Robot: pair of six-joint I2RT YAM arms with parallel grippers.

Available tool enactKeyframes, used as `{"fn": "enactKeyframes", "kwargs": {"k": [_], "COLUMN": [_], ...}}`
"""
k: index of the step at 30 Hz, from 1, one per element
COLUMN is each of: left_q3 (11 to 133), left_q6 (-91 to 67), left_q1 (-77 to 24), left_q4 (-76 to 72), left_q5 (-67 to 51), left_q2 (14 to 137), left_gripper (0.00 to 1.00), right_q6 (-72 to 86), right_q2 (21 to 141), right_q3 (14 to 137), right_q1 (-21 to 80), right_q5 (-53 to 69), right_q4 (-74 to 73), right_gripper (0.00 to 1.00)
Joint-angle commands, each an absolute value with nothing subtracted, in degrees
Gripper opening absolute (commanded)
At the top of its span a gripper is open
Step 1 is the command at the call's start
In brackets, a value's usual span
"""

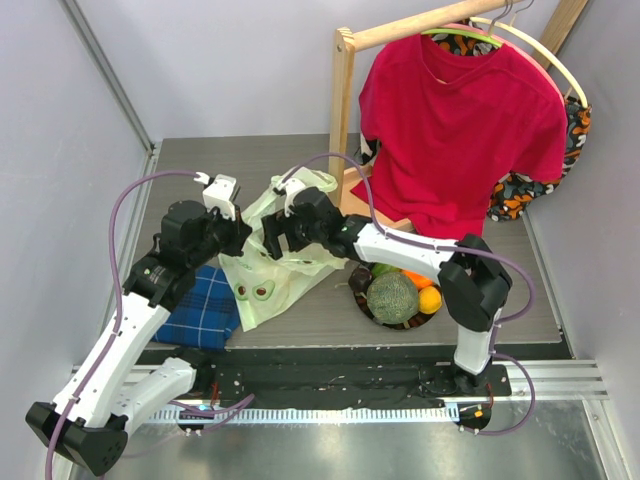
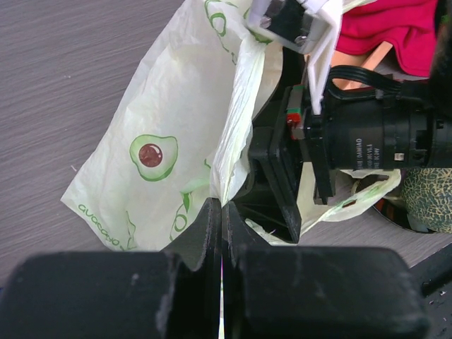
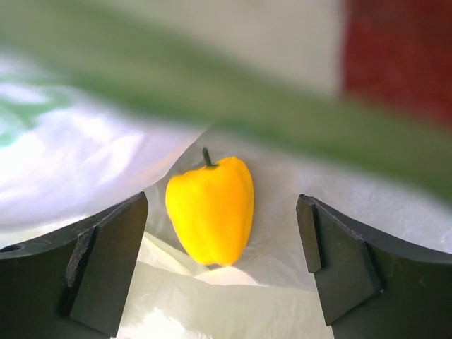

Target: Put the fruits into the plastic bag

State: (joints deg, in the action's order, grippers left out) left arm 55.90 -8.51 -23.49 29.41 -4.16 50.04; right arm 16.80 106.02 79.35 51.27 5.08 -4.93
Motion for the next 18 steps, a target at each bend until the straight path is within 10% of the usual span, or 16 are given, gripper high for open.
{"fn": "enactKeyframes", "kwargs": {"k": [1, 18], "left_q3": [56.0, 55.5], "left_q6": [-8.4, -8.6], "left_q1": [-23.3, -23.4], "left_q4": [27.4, 27.5], "left_q5": [-4.5, 2.3], "left_q2": [49.7, 48.6], "left_gripper": [0.00, 0.00], "right_q6": [16.2, 10.3], "right_q2": [97.5, 68.9], "right_q3": [77.0, 63.4], "right_q1": [51.6, 51.6], "right_q5": [4.3, -12.7], "right_q4": [-0.8, -10.5], "right_gripper": [0.95, 0.95]}}
